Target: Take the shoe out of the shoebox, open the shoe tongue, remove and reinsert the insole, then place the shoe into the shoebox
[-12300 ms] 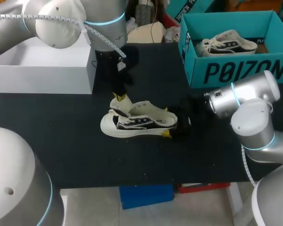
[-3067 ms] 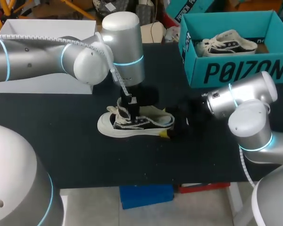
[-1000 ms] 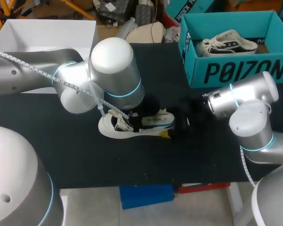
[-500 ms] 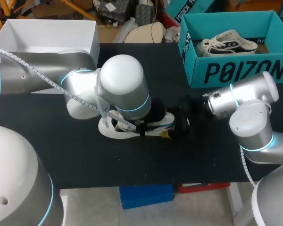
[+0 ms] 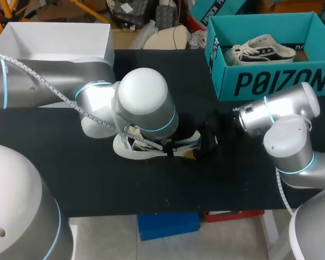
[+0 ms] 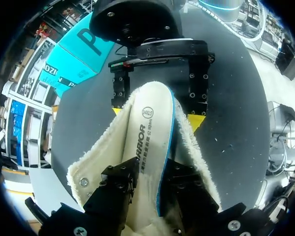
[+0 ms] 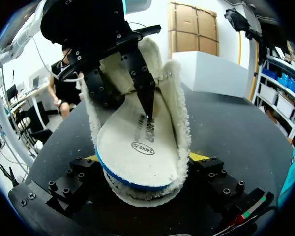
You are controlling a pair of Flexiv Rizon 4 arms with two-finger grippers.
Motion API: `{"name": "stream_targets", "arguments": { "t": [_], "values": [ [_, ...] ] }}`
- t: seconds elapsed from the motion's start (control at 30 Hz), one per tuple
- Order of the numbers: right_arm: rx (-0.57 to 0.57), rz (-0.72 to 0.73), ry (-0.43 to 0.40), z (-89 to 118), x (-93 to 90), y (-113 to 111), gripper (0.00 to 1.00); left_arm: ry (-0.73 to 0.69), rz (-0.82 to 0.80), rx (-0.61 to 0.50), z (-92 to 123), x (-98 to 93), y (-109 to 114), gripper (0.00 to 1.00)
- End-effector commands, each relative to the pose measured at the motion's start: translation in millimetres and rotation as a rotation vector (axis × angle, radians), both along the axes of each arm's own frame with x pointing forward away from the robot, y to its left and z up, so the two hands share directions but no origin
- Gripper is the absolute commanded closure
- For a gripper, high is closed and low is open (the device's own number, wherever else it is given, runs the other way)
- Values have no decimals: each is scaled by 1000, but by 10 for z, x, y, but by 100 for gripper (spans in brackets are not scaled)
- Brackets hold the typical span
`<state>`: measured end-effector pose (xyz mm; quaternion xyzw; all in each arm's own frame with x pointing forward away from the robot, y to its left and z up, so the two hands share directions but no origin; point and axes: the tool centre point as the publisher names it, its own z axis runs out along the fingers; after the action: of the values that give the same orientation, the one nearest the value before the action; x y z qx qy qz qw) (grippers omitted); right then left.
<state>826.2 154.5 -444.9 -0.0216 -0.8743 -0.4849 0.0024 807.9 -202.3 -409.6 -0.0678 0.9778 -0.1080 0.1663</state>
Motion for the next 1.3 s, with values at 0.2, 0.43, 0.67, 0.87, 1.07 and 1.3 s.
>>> {"name": "stream_targets", "arguments": {
  "t": [0.2, 0.43, 0.67, 0.87, 1.07, 1.3],
  "values": [
    [-2, 0, 2, -25, 20, -20, 100, 5, -22, -21, -12, -4, -217, 69],
    [-2, 0, 2, -25, 20, -20, 100, -3, -29, -31, 27, -2, -289, 91],
    [-2, 0, 2, -25, 20, -20, 100, -1, -34, -35, 96, -70, -254, 100],
    [-2, 0, 2, -25, 20, -20, 100, 12, -50, -64, 248, -212, -122, 100],
    [-2, 0, 2, -25, 20, -20, 100, 22, -50, -141, 518, -358, -40, 100],
    [-2, 0, 2, -25, 20, -20, 100, 76, -71, -300, 1062, -523, -112, 100]
  ]
}}
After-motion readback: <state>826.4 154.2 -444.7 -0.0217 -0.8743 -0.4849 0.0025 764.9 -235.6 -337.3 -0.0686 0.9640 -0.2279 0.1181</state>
